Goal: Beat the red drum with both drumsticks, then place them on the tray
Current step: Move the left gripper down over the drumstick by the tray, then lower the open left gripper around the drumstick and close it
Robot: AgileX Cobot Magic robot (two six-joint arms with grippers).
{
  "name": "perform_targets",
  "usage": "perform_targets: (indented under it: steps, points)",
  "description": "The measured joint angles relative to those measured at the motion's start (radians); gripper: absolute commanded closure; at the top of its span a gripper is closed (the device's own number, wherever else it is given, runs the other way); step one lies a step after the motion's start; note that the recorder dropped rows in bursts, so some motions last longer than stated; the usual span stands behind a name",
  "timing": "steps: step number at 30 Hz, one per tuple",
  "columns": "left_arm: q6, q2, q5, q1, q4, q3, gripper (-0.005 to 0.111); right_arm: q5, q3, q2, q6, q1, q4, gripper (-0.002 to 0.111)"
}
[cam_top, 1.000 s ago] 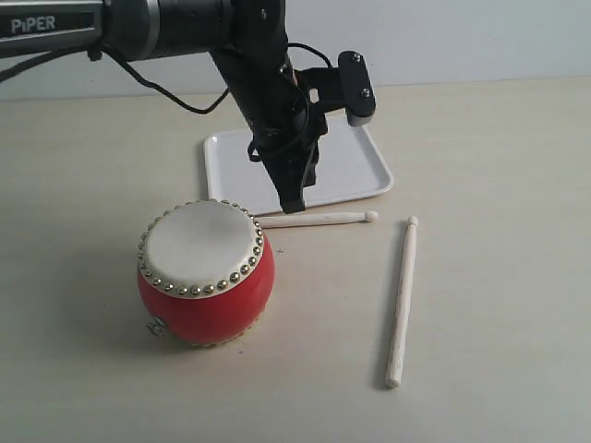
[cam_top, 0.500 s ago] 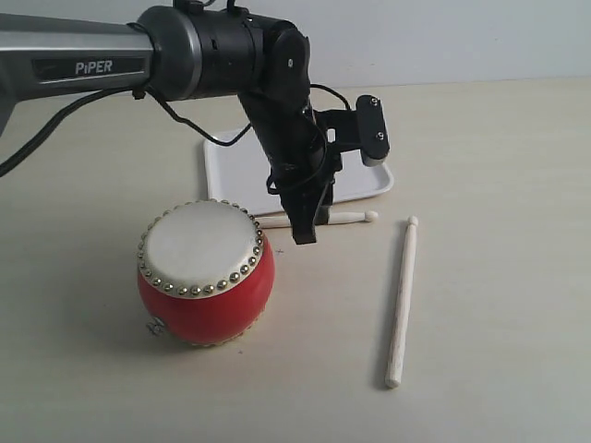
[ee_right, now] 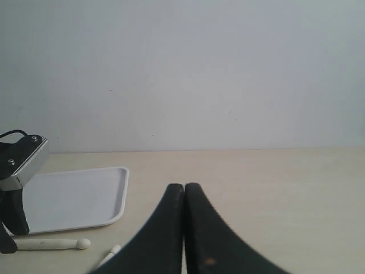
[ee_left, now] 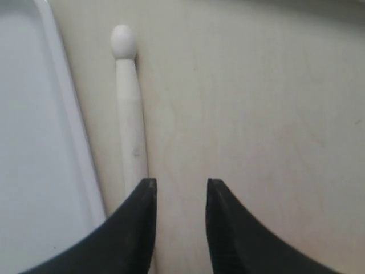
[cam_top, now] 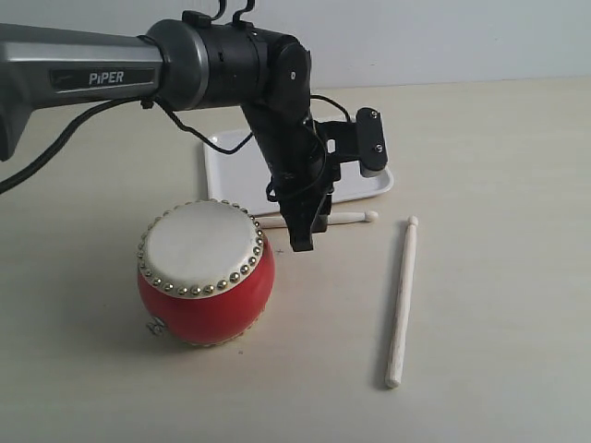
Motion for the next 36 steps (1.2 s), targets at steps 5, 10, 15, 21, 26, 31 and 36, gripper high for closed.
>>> perform_targets:
  steps: [5, 10, 15, 21, 26, 31, 36]
  points:
    - [0.000, 0.000, 0.000, 0.002, 0.000, 0.000, 0.076, 0.000, 0.000, 0.000, 0.000, 0.000, 0.000, 0.108]
    - [0.000, 0.022, -0.012, 0.002, 0.008, 0.000, 0.074, 0.000, 0.000, 0.000, 0.000, 0.000, 0.000, 0.108]
    - [-0.066, 0.044, -0.036, 0.006, 0.058, 0.000, 0.060, 0.000, 0.000, 0.000, 0.000, 0.000, 0.000, 0.108]
    - [-0.077, 0.047, -0.040, 0.021, 0.074, 0.000, 0.060, 0.000, 0.000, 0.000, 0.000, 0.000, 0.000, 0.108]
    - [-0.079, 0.050, -0.054, 0.023, 0.076, 0.000, 0.060, 0.000, 0.000, 0.000, 0.000, 0.000, 0.000, 0.108]
    - [-0.079, 0.055, -0.063, 0.023, 0.076, 0.000, 0.061, 0.000, 0.000, 0.000, 0.000, 0.000, 0.000, 0.108]
    - [-0.079, 0.059, -0.063, 0.023, 0.074, 0.000, 0.061, 0.000, 0.000, 0.000, 0.000, 0.000, 0.000, 0.108]
